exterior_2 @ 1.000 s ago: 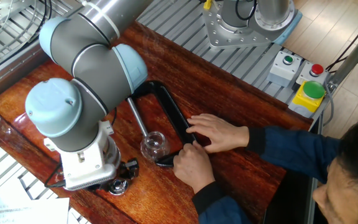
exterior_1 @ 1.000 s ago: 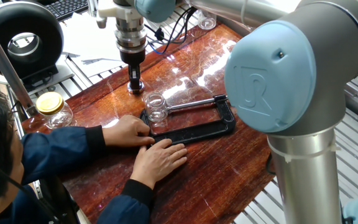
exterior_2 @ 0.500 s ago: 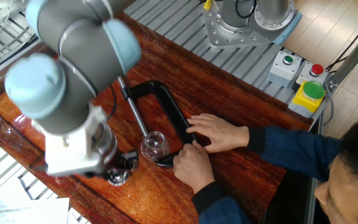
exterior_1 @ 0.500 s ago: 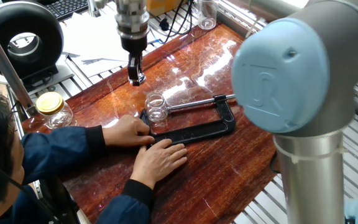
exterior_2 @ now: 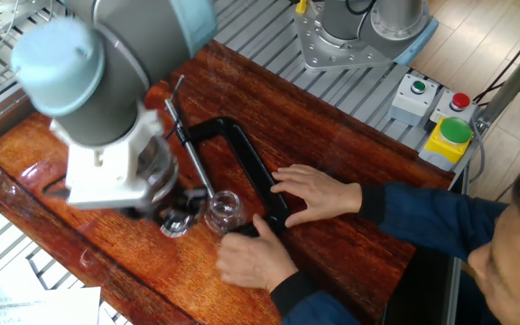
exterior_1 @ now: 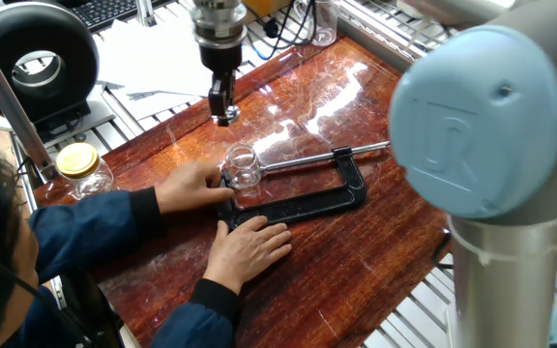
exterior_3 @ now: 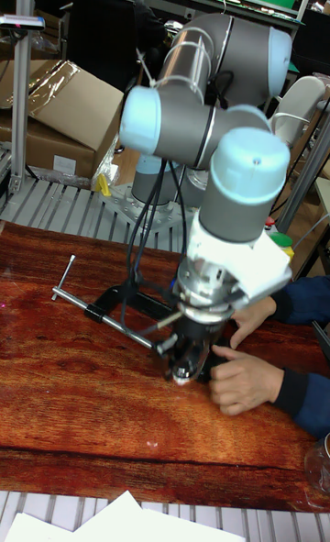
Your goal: Screw the lid onto the jar
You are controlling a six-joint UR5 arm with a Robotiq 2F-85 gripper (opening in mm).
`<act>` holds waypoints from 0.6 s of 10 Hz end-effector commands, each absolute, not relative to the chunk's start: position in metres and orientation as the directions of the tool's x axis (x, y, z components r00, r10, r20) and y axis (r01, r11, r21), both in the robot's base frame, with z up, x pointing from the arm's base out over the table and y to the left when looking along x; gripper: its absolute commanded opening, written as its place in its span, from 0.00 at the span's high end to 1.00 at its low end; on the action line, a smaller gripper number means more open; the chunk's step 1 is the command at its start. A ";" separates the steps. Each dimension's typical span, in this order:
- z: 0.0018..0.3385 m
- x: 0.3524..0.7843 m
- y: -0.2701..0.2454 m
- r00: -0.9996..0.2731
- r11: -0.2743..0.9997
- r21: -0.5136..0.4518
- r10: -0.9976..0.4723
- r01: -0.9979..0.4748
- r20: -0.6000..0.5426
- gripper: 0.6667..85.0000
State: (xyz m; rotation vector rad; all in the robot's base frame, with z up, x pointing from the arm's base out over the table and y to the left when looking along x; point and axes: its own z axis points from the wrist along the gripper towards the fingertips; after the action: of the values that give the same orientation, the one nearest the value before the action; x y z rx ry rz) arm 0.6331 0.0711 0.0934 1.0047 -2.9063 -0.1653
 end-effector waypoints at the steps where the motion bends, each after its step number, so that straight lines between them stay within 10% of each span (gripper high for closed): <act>1: 0.109 0.599 0.097 -0.884 0.869 0.212 -0.466 -0.448 0.044 0.99; 6: 0.109 0.620 0.105 -0.953 0.932 0.206 -0.303 -0.297 -0.006 0.99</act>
State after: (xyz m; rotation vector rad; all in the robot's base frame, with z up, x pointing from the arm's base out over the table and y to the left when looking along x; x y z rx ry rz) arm 0.6109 0.1031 0.1064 0.5619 -3.0095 -0.3189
